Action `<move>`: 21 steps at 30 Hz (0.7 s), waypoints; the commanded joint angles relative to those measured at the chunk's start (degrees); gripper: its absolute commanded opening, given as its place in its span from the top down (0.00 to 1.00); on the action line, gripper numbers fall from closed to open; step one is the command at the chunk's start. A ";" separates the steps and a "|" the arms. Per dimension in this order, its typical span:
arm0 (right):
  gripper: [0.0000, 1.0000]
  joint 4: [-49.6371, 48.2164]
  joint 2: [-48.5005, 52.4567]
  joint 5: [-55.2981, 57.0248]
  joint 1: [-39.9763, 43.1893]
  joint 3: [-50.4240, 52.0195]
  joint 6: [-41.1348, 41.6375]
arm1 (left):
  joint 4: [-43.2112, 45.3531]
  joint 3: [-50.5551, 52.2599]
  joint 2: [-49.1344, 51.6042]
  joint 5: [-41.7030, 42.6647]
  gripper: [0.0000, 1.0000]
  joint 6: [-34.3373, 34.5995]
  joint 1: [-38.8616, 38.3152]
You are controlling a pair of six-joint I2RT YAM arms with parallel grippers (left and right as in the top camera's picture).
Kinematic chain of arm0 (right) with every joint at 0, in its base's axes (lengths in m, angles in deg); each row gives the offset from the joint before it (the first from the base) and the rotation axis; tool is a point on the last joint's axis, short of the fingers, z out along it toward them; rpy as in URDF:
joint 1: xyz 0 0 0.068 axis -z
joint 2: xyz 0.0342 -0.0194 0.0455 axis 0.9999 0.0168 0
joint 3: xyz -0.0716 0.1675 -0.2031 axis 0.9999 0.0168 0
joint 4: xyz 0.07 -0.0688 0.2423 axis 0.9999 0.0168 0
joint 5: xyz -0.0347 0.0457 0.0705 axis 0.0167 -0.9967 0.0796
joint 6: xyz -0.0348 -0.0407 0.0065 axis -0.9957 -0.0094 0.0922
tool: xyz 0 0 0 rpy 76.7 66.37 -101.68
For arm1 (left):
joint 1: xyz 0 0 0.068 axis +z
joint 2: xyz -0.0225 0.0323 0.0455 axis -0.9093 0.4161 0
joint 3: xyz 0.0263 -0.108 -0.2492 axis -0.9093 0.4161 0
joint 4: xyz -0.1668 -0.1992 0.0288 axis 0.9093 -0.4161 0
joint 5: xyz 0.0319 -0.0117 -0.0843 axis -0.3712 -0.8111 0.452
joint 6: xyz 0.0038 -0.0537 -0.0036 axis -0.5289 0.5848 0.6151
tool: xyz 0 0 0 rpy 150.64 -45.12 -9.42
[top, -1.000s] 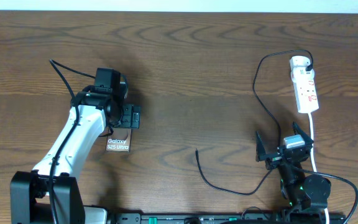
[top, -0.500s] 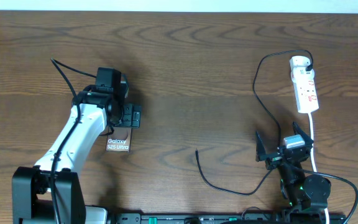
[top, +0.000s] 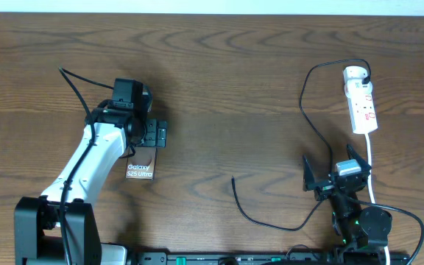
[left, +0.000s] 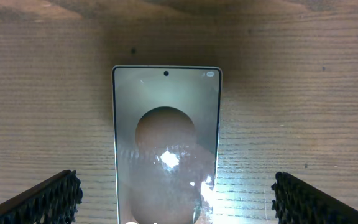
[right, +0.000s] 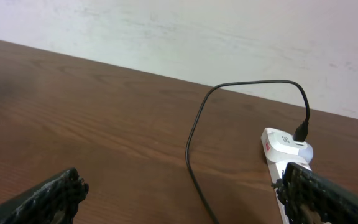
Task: Plug charger to phone and switch on socket
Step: 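Lower the left gripper onto the phone's top edge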
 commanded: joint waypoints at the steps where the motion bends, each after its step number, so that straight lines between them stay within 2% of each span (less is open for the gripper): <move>1: 0.01 0.28 -0.04 0.02 -0.44 0.07 -0.44 | 0.39 1.01 0.66 -0.59 0.02 -0.59 0.55; 21: 0.01 0.28 -0.04 0.02 -0.44 0.07 -0.44 | 2.71 1.27 5.68 -0.76 0.02 -2.10 0.59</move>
